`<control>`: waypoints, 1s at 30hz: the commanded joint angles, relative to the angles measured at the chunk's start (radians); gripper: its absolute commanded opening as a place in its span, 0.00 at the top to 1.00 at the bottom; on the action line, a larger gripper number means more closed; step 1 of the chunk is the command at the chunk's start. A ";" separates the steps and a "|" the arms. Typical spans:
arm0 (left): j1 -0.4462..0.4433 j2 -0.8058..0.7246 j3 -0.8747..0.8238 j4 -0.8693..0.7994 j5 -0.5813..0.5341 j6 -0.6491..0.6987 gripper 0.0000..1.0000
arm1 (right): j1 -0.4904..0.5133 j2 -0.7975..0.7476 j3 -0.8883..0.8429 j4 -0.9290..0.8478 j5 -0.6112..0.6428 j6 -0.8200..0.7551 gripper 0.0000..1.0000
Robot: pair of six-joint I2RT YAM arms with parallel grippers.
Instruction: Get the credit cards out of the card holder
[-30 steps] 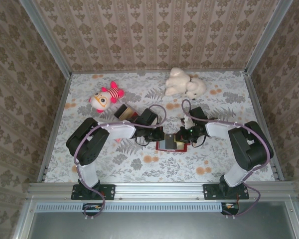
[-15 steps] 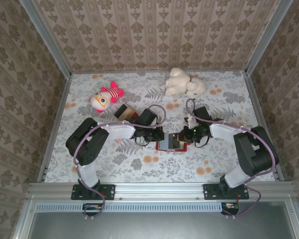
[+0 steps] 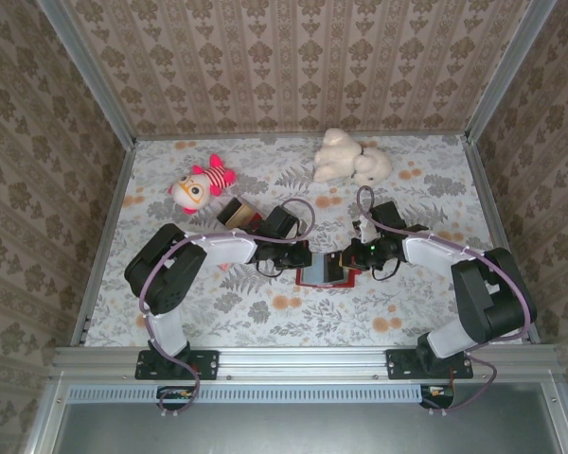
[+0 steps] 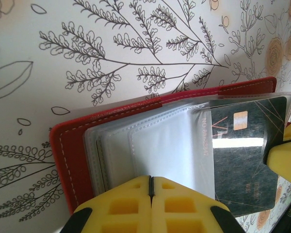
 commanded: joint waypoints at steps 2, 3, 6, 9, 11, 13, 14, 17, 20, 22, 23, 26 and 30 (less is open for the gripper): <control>0.016 -0.007 -0.038 -0.093 -0.056 0.020 1.00 | -0.008 -0.014 -0.019 -0.021 0.018 -0.002 0.96; 0.015 -0.007 -0.038 -0.092 -0.056 0.019 1.00 | -0.008 -0.009 -0.018 -0.014 0.008 0.000 0.96; 0.016 -0.008 -0.038 -0.089 -0.054 0.018 1.00 | -0.008 0.010 -0.017 0.016 -0.045 0.001 0.96; 0.015 -0.010 -0.039 -0.079 -0.045 0.016 1.00 | -0.008 0.044 -0.009 0.037 -0.077 0.003 0.95; 0.016 -0.015 -0.040 -0.069 -0.039 0.015 1.00 | -0.008 0.061 -0.004 0.042 -0.080 0.003 0.95; 0.016 -0.024 -0.039 -0.066 -0.037 0.015 1.00 | -0.007 0.071 0.004 0.033 -0.069 -0.001 0.94; 0.015 -0.026 -0.038 -0.071 -0.039 0.017 1.00 | -0.007 0.071 0.006 0.025 -0.056 -0.005 0.93; 0.016 -0.027 -0.032 -0.082 -0.046 0.018 1.00 | -0.009 0.065 0.014 -0.012 -0.010 -0.020 0.87; 0.016 -0.020 -0.031 -0.079 -0.045 0.019 1.00 | -0.009 0.062 0.007 0.006 -0.041 -0.016 0.78; 0.016 -0.016 -0.032 -0.078 -0.043 0.017 1.00 | -0.009 0.068 0.004 0.024 -0.065 -0.008 0.77; 0.015 -0.015 -0.034 -0.076 -0.043 0.016 1.00 | -0.009 0.072 0.003 0.033 -0.072 -0.004 0.77; 0.015 -0.010 -0.037 -0.070 -0.041 0.012 1.00 | -0.008 0.092 0.004 0.061 -0.098 0.008 0.77; 0.015 -0.008 -0.043 -0.066 -0.040 0.010 1.00 | -0.007 0.122 0.009 0.092 -0.117 0.024 0.77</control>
